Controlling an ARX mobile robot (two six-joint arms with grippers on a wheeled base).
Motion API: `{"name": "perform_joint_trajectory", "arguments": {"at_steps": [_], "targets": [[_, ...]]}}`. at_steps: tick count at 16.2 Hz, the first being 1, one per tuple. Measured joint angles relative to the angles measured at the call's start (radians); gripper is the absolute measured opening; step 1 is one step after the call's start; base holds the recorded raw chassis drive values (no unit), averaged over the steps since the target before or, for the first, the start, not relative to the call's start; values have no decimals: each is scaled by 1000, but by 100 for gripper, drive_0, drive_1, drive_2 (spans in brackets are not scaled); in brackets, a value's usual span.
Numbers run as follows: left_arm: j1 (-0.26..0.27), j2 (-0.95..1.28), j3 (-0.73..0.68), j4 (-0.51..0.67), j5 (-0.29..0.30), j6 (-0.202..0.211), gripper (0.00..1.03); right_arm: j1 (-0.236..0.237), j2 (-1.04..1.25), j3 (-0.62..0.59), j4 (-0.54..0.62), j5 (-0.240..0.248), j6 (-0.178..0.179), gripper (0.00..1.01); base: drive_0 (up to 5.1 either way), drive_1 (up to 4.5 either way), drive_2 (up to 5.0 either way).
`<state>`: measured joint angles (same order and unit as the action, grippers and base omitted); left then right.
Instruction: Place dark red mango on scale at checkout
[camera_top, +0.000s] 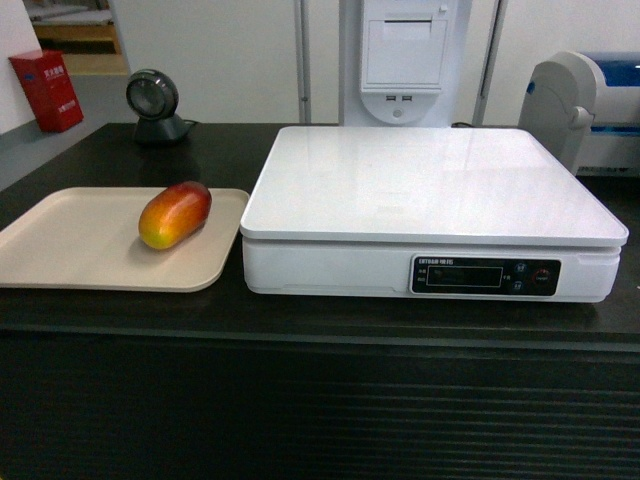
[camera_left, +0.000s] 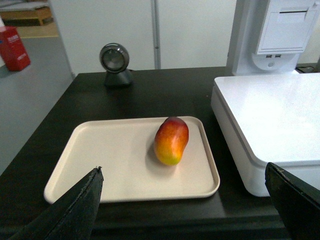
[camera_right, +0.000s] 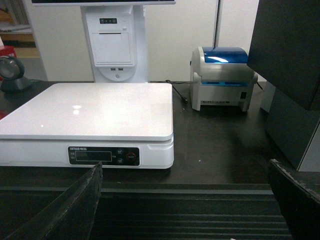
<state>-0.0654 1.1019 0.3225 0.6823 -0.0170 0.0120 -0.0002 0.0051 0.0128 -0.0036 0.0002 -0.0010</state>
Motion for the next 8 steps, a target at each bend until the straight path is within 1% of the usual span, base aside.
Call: {"name": "perform_joint_trajectory", "arguments": {"at_steps": [1,2,3,4,5,7,8], "targets": [[34,164,99,56,79,19,98,0,0,0,0,0,0,98,0,0,0],[59,294,193,57,136,26,98,0,0,0,0,0,0,98,0,0,0],[82,435,302,37,184,44,98,0,0,0,0,0,0,98,0,0,0],[98,541,399,-3,226,53,98,0,0,0,0,0,0,98,0,0,0],[110,644,512,-59,272,75,98,0,0,0,0,0,0,98,0,0,0],[116,768,682,-152,340,124,98,0,0,0,0,0,0,98,0,0,0],[115,815,759,-208,394,153,98,0,0,0,0,0,0,98,0,0,0]]}}
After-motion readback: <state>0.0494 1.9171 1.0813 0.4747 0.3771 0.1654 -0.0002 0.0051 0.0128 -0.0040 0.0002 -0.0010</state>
